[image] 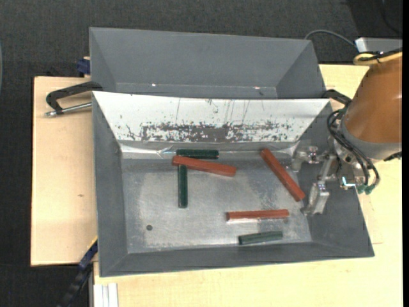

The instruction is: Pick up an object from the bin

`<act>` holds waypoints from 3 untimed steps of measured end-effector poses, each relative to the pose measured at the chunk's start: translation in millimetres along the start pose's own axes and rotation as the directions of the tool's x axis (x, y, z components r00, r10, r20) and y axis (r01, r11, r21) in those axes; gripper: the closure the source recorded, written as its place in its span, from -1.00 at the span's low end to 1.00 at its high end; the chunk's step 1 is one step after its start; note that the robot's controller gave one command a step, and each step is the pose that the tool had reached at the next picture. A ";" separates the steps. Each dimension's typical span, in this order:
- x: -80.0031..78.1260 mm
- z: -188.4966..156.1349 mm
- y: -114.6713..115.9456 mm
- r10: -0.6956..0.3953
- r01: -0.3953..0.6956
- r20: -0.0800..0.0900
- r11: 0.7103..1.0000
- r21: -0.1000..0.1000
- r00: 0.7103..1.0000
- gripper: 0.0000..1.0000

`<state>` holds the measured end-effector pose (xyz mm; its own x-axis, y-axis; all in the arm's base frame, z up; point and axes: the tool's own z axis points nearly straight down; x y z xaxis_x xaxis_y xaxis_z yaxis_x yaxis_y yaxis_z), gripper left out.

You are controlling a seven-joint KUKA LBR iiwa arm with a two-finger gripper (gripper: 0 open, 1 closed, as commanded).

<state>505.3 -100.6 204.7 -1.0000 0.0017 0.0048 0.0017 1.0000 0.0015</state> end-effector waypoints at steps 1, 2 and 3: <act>-1.8 -3.8 0.4 -0.002 0.002 0.008 1.000 0.001 1.000 -1.00; 14.0 137.6 -39.2 -0.123 0.123 0.002 0.992 0.000 0.992 1.00; 12.2 134.1 -38.0 -0.126 0.126 0.007 0.992 0.002 0.992 -1.00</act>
Offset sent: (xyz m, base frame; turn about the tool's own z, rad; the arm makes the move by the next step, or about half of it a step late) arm -0.0140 -0.0385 -0.1347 -0.1266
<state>492.4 -138.4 70.6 -0.9922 -0.1245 -0.0028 -0.1245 0.9922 -0.0001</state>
